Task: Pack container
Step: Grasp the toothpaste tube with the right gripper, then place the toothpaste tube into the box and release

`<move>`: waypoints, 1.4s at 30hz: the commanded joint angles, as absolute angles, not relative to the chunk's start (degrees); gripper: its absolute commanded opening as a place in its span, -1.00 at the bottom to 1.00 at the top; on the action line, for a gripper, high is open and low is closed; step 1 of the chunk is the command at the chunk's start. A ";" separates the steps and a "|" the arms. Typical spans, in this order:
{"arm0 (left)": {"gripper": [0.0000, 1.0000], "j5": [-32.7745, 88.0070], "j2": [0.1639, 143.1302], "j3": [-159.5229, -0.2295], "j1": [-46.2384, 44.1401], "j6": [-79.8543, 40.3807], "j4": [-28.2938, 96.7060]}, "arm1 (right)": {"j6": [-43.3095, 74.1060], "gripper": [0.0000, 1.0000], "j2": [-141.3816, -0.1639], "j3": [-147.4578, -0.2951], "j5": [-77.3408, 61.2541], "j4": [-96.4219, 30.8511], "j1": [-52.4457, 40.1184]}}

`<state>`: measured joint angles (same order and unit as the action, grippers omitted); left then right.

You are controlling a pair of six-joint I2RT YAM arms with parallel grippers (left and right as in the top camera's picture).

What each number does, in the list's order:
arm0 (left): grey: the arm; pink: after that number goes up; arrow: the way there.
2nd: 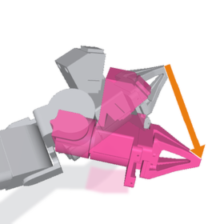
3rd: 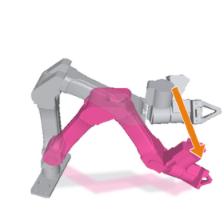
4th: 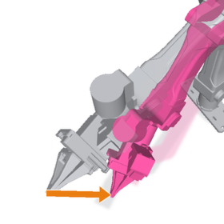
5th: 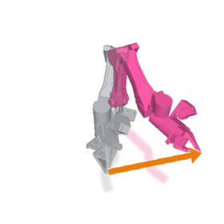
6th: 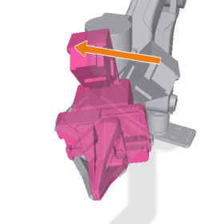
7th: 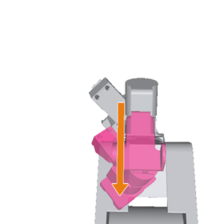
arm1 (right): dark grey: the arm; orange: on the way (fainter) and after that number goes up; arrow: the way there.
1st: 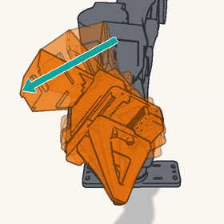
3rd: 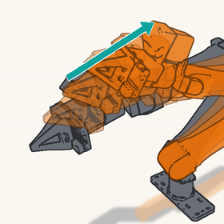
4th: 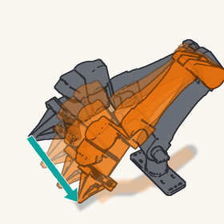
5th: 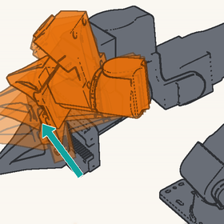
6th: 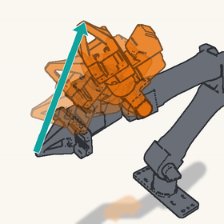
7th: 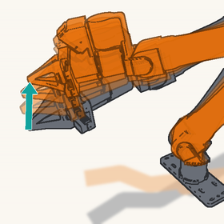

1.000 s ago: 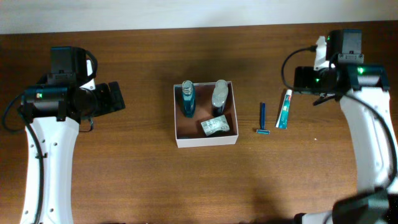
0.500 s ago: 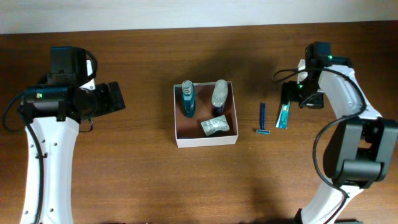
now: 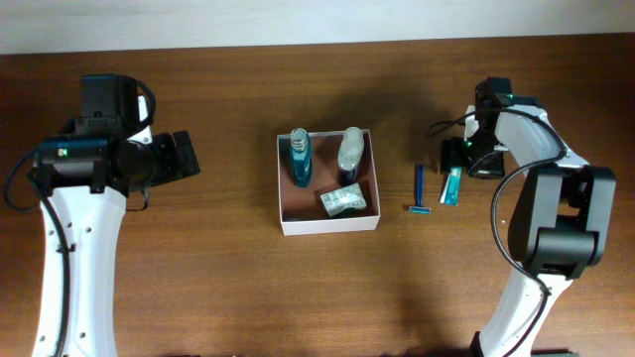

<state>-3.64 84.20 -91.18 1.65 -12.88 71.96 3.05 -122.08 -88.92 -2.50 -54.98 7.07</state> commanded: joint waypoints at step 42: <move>0.99 -4.03 83.37 -91.11 1.83 -13.21 72.90 | -1.23 -0.92 -106.67 -88.75 -9.15 -62.59 5.48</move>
